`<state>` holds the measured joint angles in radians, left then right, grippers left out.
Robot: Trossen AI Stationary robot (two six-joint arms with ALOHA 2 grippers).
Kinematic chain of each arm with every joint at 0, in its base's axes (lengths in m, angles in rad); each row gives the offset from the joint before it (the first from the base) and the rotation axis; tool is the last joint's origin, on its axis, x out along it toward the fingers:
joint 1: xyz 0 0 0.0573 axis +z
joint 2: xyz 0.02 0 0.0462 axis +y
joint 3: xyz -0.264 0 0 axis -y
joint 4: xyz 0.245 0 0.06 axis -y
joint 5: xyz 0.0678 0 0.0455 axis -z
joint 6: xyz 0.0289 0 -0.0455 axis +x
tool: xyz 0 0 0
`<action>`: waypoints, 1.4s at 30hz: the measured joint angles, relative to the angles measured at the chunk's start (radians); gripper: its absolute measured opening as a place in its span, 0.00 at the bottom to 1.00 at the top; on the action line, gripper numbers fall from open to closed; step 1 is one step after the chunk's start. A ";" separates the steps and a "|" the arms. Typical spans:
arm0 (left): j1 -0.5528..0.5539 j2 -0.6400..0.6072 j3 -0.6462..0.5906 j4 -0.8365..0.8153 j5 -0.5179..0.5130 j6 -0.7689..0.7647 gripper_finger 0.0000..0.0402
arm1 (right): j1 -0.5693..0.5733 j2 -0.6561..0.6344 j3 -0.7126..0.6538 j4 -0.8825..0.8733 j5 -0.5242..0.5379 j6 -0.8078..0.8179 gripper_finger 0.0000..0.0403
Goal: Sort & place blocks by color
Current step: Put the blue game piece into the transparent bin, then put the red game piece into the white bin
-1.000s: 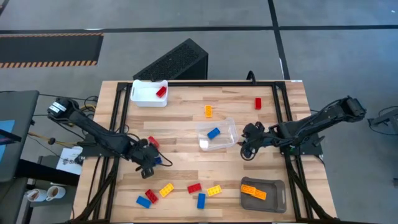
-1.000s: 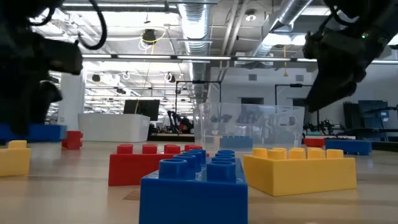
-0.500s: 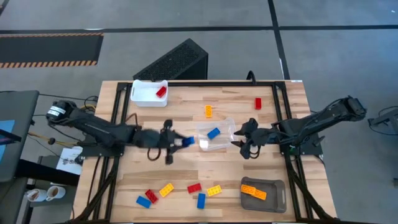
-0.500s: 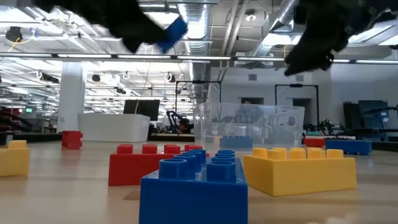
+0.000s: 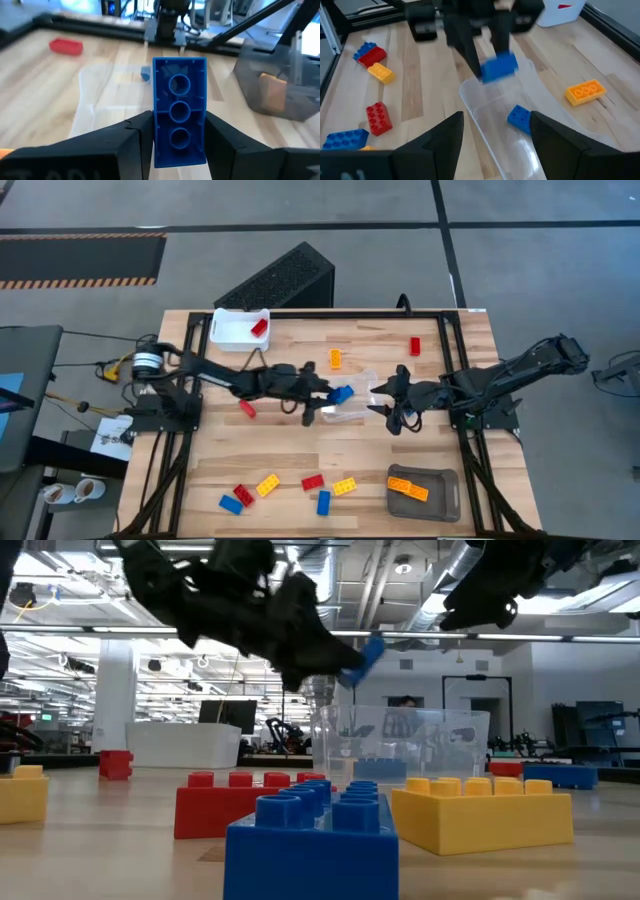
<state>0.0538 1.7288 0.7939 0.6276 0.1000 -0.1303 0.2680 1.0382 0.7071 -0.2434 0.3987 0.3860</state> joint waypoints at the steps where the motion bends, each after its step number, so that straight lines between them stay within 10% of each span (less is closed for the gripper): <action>1: 0.003 0.022 0.023 -0.014 0.003 -0.006 0.27 | 0.000 0.000 0.000 0.000 0.000 -0.002 0.62; 19: 0.018 0.035 0.174 -0.362 -0.089 0.036 0.59 | -0.002 0.000 0.000 -0.009 0.000 -0.021 0.62; 32: -0.110 -0.253 0.108 -0.567 -0.221 0.060 0.55 | 0.001 0.002 -0.023 -0.013 -0.004 0.019 0.62; 42: -0.318 -0.396 -0.047 -0.812 -0.429 -0.235 0.53 | 0.047 0.003 -0.024 0.002 0.001 0.061 0.62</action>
<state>-0.2645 1.3324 0.7470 -0.1843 -0.3292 -0.3655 0.3147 1.0408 0.6827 -0.2417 0.4001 0.4468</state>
